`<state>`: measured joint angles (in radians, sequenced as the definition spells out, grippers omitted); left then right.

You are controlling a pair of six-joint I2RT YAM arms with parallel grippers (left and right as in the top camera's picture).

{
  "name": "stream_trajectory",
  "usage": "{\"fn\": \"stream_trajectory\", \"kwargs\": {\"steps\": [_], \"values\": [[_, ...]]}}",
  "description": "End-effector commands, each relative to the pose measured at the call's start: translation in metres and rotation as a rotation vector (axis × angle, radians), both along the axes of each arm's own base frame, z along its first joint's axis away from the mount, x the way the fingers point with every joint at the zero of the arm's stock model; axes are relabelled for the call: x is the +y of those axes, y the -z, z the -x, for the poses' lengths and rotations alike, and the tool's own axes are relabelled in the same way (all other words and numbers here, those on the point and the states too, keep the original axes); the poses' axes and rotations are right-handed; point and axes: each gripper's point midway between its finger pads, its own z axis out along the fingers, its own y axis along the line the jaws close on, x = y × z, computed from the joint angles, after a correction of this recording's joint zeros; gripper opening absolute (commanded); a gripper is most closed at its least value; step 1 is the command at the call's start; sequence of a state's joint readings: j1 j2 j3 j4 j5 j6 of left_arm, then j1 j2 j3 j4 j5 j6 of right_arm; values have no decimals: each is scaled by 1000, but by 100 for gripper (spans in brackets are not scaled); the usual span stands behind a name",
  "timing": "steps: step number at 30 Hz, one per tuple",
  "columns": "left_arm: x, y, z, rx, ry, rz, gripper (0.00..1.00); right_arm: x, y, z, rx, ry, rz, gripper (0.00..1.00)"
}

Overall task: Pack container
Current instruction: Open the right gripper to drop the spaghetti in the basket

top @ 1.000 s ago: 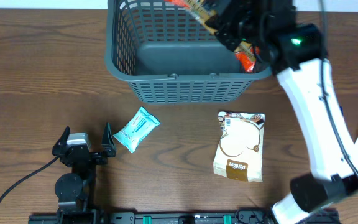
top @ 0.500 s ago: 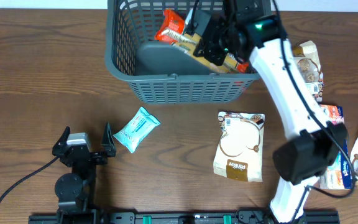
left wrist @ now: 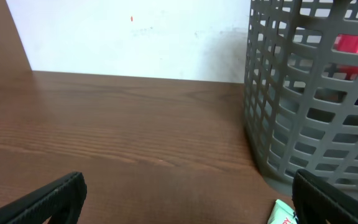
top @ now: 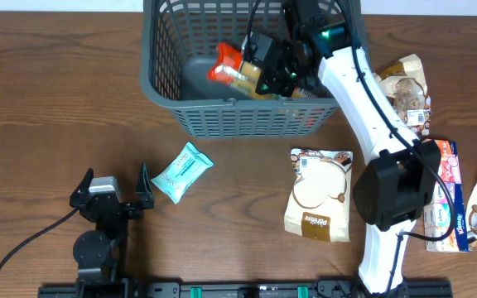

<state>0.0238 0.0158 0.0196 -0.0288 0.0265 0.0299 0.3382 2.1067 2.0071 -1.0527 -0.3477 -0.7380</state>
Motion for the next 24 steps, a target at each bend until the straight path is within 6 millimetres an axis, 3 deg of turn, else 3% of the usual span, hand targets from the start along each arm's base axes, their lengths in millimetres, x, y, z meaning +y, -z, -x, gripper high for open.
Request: {"fn": "stream_trajectory", "kwargs": {"steps": [1,3,5,8,10,13,18,24], "values": [[2,17,1,52,-13,0,99,10,-30,1,-52,-18,-52,36],[2,17,1,52,-13,0,99,10,-30,1,-50,-16,-53,39],[2,17,1,52,-13,0,99,10,-31,1,-41,4,-60,48],[2,17,1,52,-13,0,99,10,-35,1,-31,37,-74,79],[2,17,1,52,-13,0,99,9,-44,2,-51,38,-82,92],[2,17,1,52,-14,0,99,4,-67,-1,-109,45,-104,95],[2,17,1,52,-13,0,99,-15,-129,-11,-247,150,-197,99],[2,17,1,52,-13,0,99,-84,-211,-18,-362,455,-351,98]]}}
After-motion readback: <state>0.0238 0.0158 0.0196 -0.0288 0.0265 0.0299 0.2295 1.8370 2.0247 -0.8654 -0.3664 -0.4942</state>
